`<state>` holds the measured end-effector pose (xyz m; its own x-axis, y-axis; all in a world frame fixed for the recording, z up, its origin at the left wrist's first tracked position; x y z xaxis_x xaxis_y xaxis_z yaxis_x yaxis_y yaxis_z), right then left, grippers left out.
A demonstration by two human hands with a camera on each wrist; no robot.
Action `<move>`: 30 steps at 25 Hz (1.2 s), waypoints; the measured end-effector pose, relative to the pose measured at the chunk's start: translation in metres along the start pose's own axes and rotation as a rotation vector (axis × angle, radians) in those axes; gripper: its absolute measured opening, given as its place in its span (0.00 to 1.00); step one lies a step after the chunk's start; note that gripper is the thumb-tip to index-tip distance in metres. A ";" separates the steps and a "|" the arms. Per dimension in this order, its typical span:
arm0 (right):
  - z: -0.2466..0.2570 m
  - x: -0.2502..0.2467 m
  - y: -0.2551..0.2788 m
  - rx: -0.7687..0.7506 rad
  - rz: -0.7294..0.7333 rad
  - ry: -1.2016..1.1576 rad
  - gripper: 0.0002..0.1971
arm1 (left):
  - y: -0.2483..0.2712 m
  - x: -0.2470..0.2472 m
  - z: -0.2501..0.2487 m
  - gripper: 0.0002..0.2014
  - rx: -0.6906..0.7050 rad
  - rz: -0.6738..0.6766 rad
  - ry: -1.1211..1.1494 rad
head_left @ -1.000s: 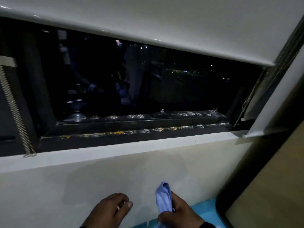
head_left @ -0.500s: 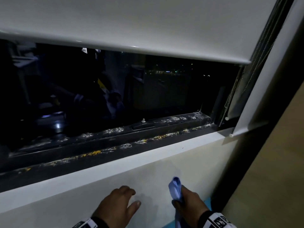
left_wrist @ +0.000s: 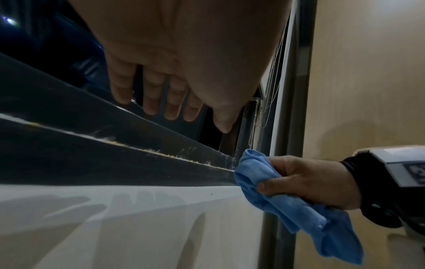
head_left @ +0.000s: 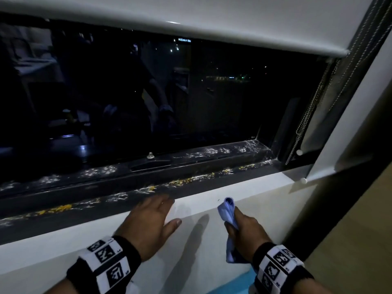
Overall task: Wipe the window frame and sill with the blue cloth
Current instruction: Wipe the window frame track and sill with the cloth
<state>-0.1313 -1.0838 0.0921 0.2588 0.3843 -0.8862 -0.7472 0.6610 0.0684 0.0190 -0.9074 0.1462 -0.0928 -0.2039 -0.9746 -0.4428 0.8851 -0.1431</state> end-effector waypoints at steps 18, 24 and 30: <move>-0.150 -0.132 -0.177 0.055 -0.074 0.234 0.23 | -0.155 0.016 -0.028 0.33 -0.279 -0.027 -0.199; -0.179 -0.120 -0.219 0.198 -0.040 0.255 0.22 | -0.166 0.020 -0.037 0.28 -0.378 -0.029 -0.194; -0.179 -0.126 -0.217 0.158 -0.032 0.309 0.25 | -0.165 0.011 -0.040 0.22 -0.408 -0.055 -0.165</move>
<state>-0.1111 -1.3909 0.1070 0.0650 0.1649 -0.9842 -0.6318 0.7702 0.0873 0.0552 -1.0730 0.1664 0.0702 -0.1473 -0.9866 -0.7617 0.6306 -0.1484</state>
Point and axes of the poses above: each hand's wrist, its own y-axis away from the middle knuckle, its own x-axis out of the palm, z = x × y, the point moved 9 cm from there along -y, towards the middle knuckle, and after that the axes turned 3 degrees about z, right-handed, at the moved point
